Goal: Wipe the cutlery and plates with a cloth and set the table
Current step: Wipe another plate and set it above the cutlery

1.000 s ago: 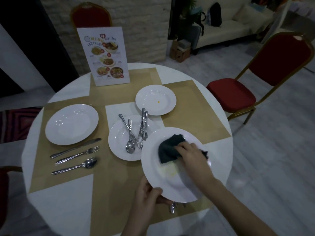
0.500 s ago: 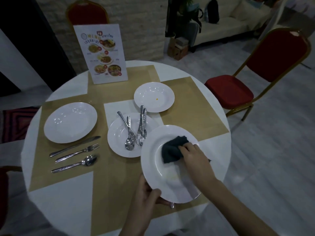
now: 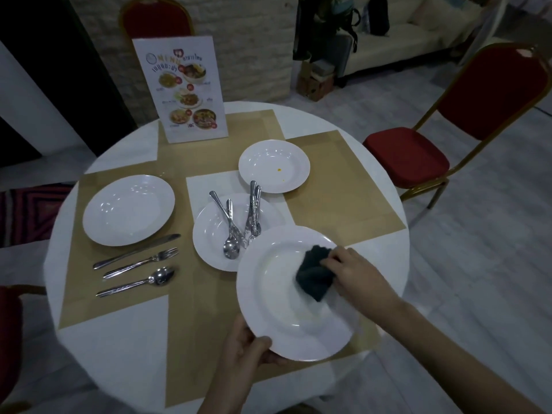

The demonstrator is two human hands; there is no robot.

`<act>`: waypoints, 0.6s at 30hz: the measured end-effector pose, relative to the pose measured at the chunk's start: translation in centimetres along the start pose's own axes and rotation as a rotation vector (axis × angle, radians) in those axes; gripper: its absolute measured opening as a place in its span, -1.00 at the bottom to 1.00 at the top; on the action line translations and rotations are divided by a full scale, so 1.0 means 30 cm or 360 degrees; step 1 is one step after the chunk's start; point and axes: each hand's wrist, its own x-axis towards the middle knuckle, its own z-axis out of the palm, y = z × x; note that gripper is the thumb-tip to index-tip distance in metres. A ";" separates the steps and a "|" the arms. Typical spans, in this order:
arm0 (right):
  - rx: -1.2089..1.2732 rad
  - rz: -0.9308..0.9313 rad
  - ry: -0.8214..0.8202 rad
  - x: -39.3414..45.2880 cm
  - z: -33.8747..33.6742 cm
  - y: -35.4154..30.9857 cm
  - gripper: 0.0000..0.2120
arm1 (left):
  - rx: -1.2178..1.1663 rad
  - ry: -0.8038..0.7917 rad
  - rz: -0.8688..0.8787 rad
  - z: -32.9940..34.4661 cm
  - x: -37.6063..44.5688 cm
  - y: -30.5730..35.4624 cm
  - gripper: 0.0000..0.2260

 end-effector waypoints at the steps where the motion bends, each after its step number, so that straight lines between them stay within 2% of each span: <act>1: 0.0060 0.0136 0.0075 0.022 0.017 -0.027 -0.69 | 0.0013 -0.0029 0.0019 0.021 0.006 -0.003 -0.51; 3: 0.0322 0.0356 0.0148 0.057 0.040 -0.132 -0.67 | 0.0018 -0.0076 0.0059 0.060 0.025 -0.006 -0.55; 4: 0.0385 0.0296 0.0156 0.066 0.047 -0.190 -0.63 | 0.0018 -0.0099 0.0073 0.071 0.034 -0.009 -0.54; 7: 0.0407 -0.0171 0.0064 0.040 0.041 -0.275 -0.62 | -0.0115 -0.0001 0.0006 0.041 0.062 -0.027 -0.55; 9: 0.0314 -0.0474 -0.0103 0.005 0.011 -0.239 -0.63 | -0.0233 0.0059 -0.0029 -0.011 0.052 -0.023 -0.57; 11: 0.0120 -0.0616 -0.0208 -0.022 -0.028 -0.157 -0.66 | -0.0234 0.0051 0.0008 -0.043 0.023 -0.012 -0.57; 13: -0.0012 -0.0501 -0.0100 -0.031 -0.064 -0.053 -0.68 | -0.0170 0.0012 0.0038 -0.049 0.000 -0.002 -0.51; 15: -0.0048 -0.0183 0.0030 -0.021 -0.073 0.028 -0.63 | -0.0091 -0.0059 0.0048 -0.025 0.003 -0.013 -0.43; 18: 0.0073 0.0144 0.0186 0.035 -0.028 -0.033 -0.66 | -0.0008 -0.0179 0.0080 0.053 0.023 -0.032 -0.42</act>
